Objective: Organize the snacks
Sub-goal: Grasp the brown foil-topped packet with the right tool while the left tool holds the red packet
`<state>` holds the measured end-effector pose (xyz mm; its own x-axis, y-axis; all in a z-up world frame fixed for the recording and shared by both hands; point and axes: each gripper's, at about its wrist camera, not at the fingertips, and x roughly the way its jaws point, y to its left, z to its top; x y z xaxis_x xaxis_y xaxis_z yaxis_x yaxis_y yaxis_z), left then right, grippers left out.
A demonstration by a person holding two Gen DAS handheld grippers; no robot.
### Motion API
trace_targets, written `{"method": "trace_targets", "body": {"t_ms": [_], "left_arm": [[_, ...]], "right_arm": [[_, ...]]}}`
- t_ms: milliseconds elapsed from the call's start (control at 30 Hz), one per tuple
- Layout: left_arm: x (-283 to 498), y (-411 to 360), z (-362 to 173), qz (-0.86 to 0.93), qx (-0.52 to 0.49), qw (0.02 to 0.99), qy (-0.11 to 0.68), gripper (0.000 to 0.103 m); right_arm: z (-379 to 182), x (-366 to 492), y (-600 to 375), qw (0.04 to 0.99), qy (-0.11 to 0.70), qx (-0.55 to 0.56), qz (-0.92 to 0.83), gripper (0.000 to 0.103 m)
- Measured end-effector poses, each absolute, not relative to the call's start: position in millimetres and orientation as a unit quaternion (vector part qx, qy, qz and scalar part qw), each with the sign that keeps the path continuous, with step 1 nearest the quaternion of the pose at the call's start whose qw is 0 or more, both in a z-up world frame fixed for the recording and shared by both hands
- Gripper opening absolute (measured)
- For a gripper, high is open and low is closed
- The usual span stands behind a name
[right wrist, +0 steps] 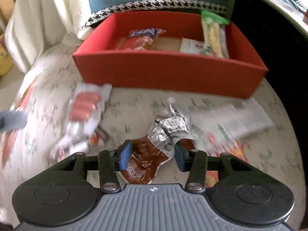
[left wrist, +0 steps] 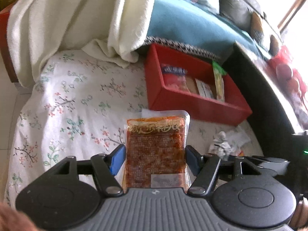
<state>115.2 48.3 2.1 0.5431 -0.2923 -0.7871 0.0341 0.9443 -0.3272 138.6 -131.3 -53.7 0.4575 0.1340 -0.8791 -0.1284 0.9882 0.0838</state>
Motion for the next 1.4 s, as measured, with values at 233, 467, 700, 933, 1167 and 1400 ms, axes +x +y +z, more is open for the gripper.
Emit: {"method": "trace_targets", "body": {"t_ms": [233, 467, 700, 933, 1167, 1400], "left_arm": [[116.1, 9.4, -26.3, -0.094, -0.057, 0.859, 0.501, 0.059], [120.5, -10.3, -40.3, -0.083, -0.014, 0.863, 0.499, 0.062], [118.6, -12.5, -39.7, -0.077, 0.004, 0.866, 0.495, 0.060], [118.2, -6.0, -28.0, -0.083, -0.016, 0.873, 0.480, 0.060], [123.2, -6.6, -11.5, -0.077, -0.019, 0.886, 0.456, 0.060], [126.9, -15.9, -0.7, -0.065, 0.003, 0.900, 0.432, 0.060]], "right_arm": [[-64.2, 125.9, -142.2, 0.855, 0.511, 0.033, 0.079, 0.066], [-69.0, 131.6, -127.2, 0.858, 0.507, -0.003, 0.088, 0.067], [-57.3, 131.9, -140.3, 0.860, 0.501, 0.007, 0.099, 0.051], [-52.1, 129.0, -147.6, 0.864, 0.493, 0.016, 0.098, 0.050], [-34.3, 128.6, -154.0, 0.878, 0.469, 0.031, 0.095, 0.050], [-20.7, 127.8, -155.9, 0.886, 0.451, 0.038, 0.099, 0.050]]}}
